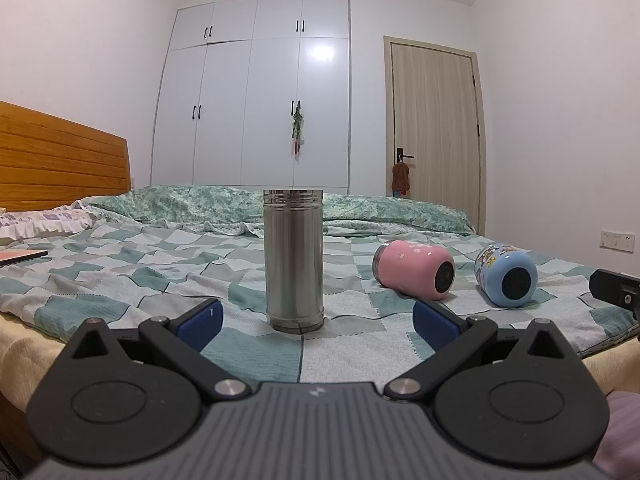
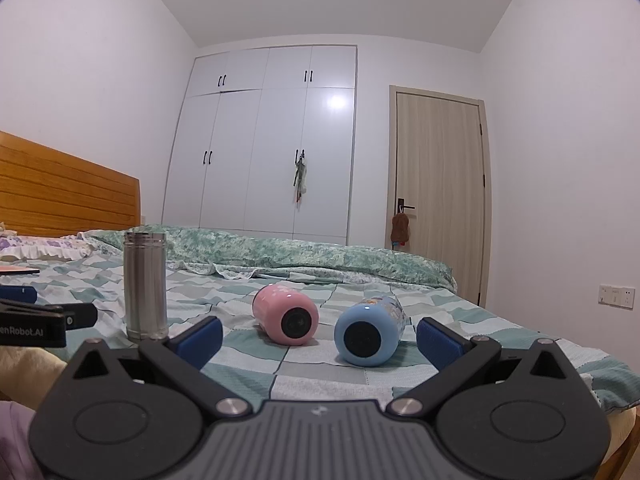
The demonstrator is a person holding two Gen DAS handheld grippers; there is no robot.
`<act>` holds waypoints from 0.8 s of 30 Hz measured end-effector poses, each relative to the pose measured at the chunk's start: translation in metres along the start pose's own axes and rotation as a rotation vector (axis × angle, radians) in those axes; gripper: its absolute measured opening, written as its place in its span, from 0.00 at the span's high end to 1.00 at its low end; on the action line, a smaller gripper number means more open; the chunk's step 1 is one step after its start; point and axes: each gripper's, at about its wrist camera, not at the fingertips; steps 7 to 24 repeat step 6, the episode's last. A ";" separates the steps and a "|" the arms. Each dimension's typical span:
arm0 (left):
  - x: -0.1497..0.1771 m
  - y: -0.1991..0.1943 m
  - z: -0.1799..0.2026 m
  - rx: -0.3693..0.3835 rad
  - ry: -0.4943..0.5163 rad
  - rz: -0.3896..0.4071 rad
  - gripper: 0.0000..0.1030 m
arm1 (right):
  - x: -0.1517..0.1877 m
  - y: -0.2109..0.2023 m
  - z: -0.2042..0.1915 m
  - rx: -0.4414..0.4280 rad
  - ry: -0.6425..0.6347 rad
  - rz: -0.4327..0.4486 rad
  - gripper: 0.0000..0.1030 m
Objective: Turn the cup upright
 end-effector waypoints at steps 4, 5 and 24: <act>0.000 -0.001 0.000 -0.002 -0.011 0.004 0.00 | 0.000 0.001 0.000 0.000 -0.005 -0.001 0.00; 0.000 -0.001 -0.001 -0.001 -0.016 0.002 0.00 | 0.000 0.001 -0.001 -0.001 -0.008 -0.004 0.00; 0.000 0.000 -0.002 -0.002 -0.020 0.001 0.00 | 0.000 0.001 -0.001 -0.003 -0.010 -0.005 0.00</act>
Point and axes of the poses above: each gripper's, at about its wrist camera, not at the fingertips, and y roughly the way its jaws point, z to its right, x to its underside, and after that the axes turned 5 degrees about z, right-handed
